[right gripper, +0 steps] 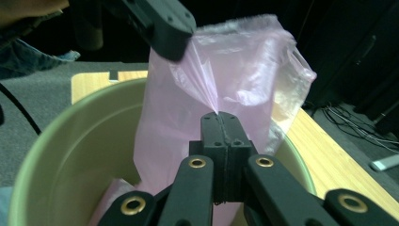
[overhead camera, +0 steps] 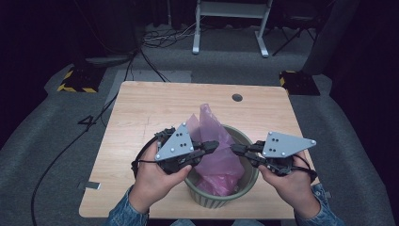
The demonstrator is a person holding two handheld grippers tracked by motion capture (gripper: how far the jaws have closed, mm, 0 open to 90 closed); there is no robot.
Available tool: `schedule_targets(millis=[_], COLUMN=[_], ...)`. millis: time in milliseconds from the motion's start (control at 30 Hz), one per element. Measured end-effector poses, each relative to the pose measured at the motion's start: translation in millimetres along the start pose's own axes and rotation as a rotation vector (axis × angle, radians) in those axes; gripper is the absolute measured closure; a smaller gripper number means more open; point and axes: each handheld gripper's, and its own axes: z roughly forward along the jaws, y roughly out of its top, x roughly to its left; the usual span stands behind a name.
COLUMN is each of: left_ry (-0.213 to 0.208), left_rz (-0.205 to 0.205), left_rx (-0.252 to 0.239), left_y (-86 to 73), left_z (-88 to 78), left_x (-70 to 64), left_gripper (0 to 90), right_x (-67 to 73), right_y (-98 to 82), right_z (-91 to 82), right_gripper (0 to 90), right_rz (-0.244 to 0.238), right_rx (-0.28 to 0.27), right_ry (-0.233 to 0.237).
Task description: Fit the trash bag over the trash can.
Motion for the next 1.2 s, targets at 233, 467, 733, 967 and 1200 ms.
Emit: schedule_targets(millis=[233, 467, 733, 967, 1200], left_ry=[0.051, 0.125, 0.207, 0.282, 0.341], left_rz=[-0.004, -0.025, -0.068, -0.116, -0.144], left_rx=[0.011, 0.013, 0.036, 0.034, 0.041], left_y=[-3.0, -11.3, -29.5, -45.0, -60.2], left_z=[-5.8, -19.6, -39.0, -61.4, -82.9], left_x=[5.4, 15.1, 28.7, 41.4, 45.3], left_gripper=[90.0, 90.0, 90.0, 90.0, 90.0], right_x=[-4.1, -11.4, -17.3, -24.3, -23.0], right_y=[-7.7, -21.8, -47.2, -73.9, -96.3], right_z=[-7.8, -23.9, -43.3, -63.0, -84.3], right_gripper=[90.0, 90.0, 90.0, 90.0, 90.0], right_rz=[0.021, 0.060, 0.123, 0.186, 0.222], right_rx=[0.005, 0.026, 0.045, 0.075, 0.096], right_ry=[-0.021, -0.046, -0.072, -0.111, -0.124])
